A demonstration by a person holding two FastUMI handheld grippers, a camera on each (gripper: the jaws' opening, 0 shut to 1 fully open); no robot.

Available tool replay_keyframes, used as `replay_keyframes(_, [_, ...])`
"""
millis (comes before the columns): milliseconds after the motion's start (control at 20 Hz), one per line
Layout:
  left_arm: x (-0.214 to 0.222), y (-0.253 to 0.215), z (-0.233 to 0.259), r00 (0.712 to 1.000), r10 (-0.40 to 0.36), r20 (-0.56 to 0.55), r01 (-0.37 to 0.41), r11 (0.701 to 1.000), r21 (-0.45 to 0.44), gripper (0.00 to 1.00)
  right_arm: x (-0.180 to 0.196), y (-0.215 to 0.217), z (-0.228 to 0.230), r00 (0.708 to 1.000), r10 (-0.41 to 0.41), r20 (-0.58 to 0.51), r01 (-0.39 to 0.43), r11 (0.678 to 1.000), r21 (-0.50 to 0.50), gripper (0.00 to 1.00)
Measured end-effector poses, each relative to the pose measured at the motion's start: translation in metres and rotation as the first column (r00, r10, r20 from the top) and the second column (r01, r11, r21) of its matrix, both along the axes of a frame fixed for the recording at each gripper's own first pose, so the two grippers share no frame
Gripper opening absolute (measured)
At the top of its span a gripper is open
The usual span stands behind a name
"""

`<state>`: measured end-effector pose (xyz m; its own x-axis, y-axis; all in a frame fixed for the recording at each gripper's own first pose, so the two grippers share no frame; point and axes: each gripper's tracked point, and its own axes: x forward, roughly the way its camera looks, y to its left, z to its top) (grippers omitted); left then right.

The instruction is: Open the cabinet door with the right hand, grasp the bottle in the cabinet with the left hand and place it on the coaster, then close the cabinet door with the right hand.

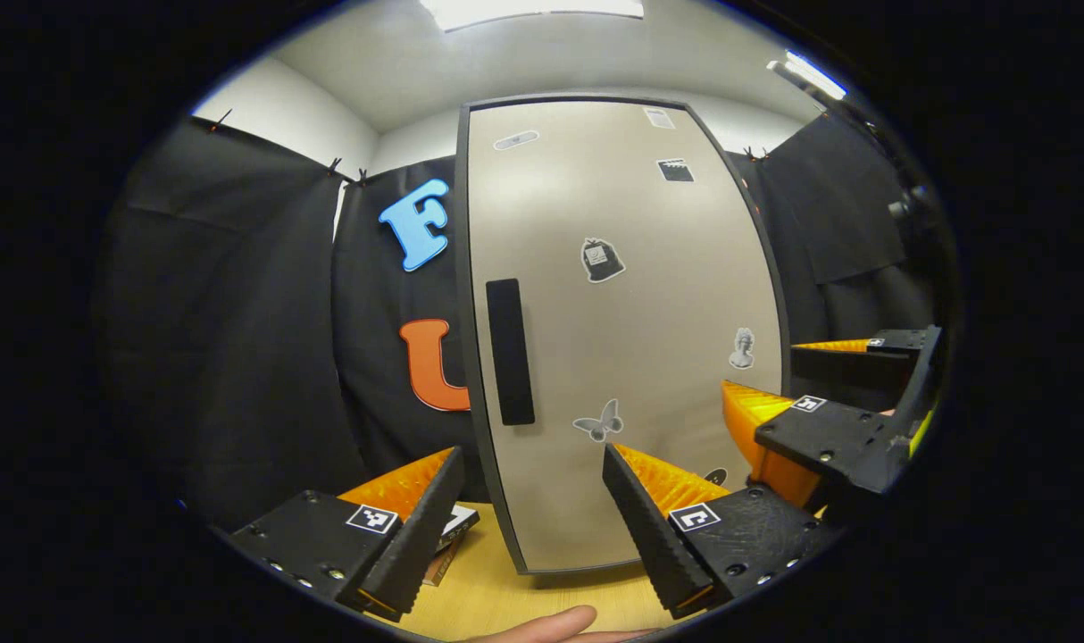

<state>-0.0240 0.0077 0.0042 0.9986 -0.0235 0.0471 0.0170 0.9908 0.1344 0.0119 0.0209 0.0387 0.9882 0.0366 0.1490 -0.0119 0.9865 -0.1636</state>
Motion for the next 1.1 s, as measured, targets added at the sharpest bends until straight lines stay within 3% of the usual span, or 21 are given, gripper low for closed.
replay_keyframes(300, [-0.037, 0.019, -0.007, 1.000, 0.016, -0.023, -0.016, 0.999, -0.029, 0.94, 0.027, 0.024, 0.002, 0.998, 0.048, -0.043, -0.047, 0.999, 0.028, 0.96])
replay_keyframes(350, [-0.042, 0.024, -0.008, 0.999, 0.027, -0.031, -0.028, 0.999, -0.038, 1.00, 0.032, 0.030, 0.006, 0.998, 0.058, -0.039, -0.057, 0.998, 0.033, 0.97])
replay_keyframes(400, [-0.045, 0.031, -0.008, 0.999, 0.042, -0.033, -0.043, 0.998, -0.045, 0.95, 0.037, 0.039, 0.011, 0.997, 0.072, -0.031, -0.071, 0.997, 0.031, 0.96])
replay_keyframes(550, [-0.052, 0.045, -0.018, 0.996, 0.066, -0.056, -0.069, 0.996, -0.051, 0.96, 0.051, 0.067, 0.022, 0.994, 0.109, -0.018, -0.109, 0.994, -0.011, 0.96])
replay_keyframes(700, [-0.063, 0.071, -0.031, 0.986, 0.140, -0.094, -0.145, 0.988, -0.048, 0.95, 0.053, 0.110, 0.037, 0.977, 0.214, 0.010, -0.214, 0.977, -0.018, 0.97])
replay_keyframes(850, [-0.075, 0.093, -0.035, 0.967, 0.223, -0.121, -0.228, 0.973, -0.036, 0.95, 0.059, 0.147, 0.047, 0.962, 0.268, 0.043, -0.266, 0.963, -0.044, 0.96])
replay_keyframes(1100, [-0.096, 0.117, -0.034, 0.937, 0.323, -0.134, -0.329, 0.944, -0.024, 0.95, 0.087, 0.180, 0.025, 0.961, 0.275, -0.025, -0.276, 0.959, -0.066, 0.94])
